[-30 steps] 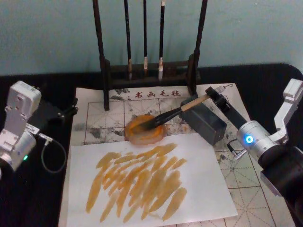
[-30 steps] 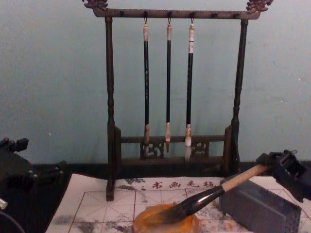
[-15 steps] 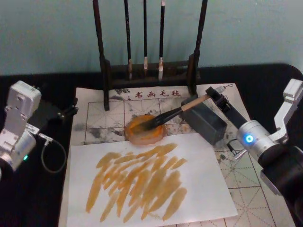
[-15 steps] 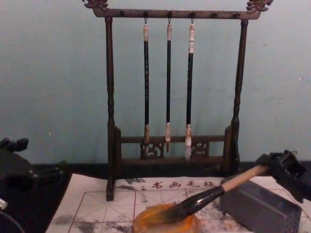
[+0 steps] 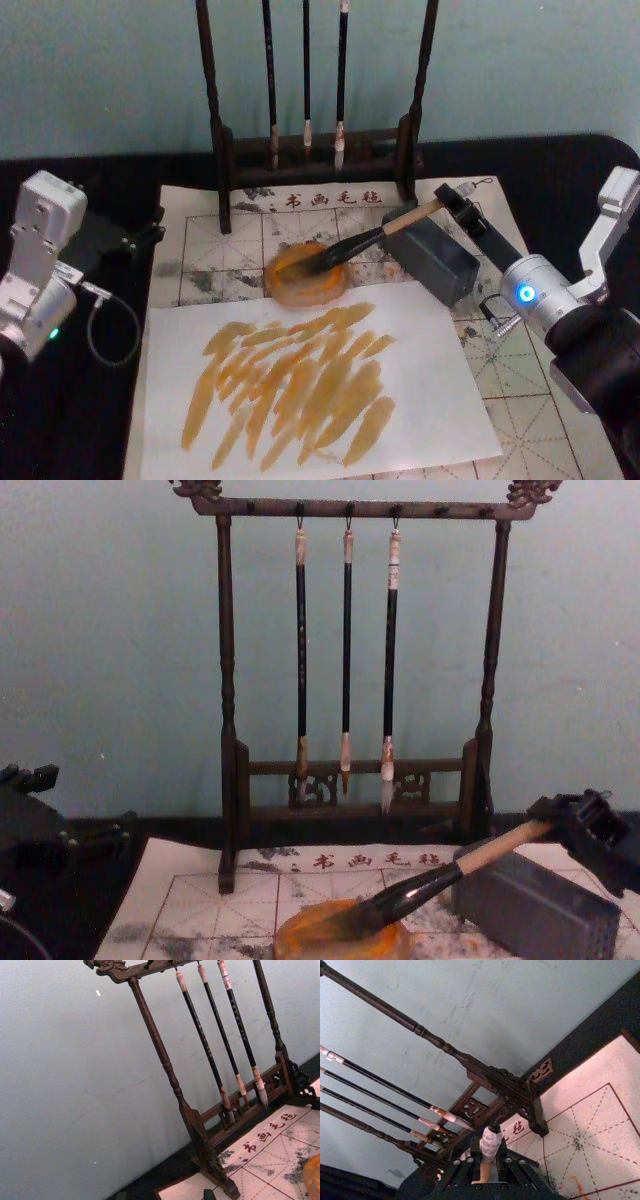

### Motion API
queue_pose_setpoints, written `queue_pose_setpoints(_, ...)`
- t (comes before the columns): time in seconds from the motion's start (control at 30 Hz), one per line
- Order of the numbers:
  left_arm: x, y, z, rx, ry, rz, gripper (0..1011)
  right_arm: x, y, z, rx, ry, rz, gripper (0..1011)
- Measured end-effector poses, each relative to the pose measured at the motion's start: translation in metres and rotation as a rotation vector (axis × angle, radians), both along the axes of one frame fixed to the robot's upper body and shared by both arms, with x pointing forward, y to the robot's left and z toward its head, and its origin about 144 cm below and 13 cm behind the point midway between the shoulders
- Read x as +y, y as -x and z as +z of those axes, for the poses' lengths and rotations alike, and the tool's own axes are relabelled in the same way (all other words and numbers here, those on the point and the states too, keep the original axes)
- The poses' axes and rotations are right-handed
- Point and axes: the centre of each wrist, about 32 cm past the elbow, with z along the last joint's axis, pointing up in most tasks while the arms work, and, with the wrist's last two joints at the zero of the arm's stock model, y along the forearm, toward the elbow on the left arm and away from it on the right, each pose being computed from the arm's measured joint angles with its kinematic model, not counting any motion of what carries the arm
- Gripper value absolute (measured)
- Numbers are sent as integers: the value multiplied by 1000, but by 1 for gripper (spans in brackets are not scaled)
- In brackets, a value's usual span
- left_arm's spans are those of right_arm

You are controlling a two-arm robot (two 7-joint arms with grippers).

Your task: Pick up the brush from the inkstone, write on the paper, then place the brush back to its original position.

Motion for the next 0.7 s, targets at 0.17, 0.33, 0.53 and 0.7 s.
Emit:
queue_pose_setpoints(0.17, 0, 0, 0, 0, 0, 0, 1001, 0, 0, 0, -1, 0, 0, 198)
queue_pose_setpoints(0.33, 0, 0, 0, 0, 0, 0, 1001, 0, 0, 0, -1, 2, 0, 229)
queue_pose_setpoints(0.53, 0, 0, 0, 0, 0, 0, 1001, 0, 0, 0, -1, 2, -1, 416)
queue_pose_setpoints(0.7, 0, 0, 0, 0, 0, 0, 1001, 0, 0, 0, -1, 1, -1, 568)
